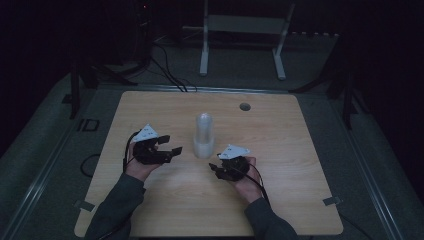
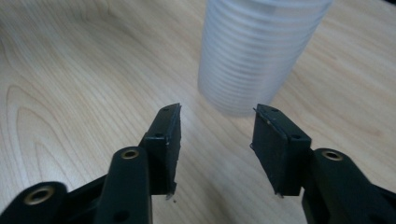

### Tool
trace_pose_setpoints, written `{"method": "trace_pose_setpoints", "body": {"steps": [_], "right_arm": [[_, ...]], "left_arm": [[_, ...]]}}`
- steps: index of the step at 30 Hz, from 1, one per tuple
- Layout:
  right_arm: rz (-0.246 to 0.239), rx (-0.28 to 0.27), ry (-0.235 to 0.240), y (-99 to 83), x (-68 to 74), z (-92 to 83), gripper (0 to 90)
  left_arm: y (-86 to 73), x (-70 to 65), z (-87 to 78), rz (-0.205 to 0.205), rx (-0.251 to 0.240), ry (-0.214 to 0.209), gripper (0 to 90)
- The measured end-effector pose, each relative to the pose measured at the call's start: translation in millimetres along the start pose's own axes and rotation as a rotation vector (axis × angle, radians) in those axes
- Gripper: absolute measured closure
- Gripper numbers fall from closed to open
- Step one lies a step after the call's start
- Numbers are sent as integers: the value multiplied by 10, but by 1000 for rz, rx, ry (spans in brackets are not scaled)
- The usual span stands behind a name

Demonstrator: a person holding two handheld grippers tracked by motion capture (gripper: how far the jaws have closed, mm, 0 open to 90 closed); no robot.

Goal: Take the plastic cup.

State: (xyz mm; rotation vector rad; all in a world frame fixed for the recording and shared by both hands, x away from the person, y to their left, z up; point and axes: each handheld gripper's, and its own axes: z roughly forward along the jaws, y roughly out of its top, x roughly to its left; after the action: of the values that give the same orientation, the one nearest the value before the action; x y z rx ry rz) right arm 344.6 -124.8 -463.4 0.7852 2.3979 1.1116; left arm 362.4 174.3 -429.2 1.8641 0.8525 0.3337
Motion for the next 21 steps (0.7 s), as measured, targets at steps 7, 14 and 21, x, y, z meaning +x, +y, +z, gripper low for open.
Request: {"method": "trace_pose_setpoints", "body": {"steps": [7,14,21], "right_arm": [[15,-22,-16,51,-42,5,413],[42,-21,-31,71,-106,14,456],[78,-46,-14,100,-180,22,445]], "left_arm": [[151,-44,38,6,-10,-10,250],[247,-73,72,-3,-15,-35,228],[340,-101,133,18,-16,-34,225]]}}
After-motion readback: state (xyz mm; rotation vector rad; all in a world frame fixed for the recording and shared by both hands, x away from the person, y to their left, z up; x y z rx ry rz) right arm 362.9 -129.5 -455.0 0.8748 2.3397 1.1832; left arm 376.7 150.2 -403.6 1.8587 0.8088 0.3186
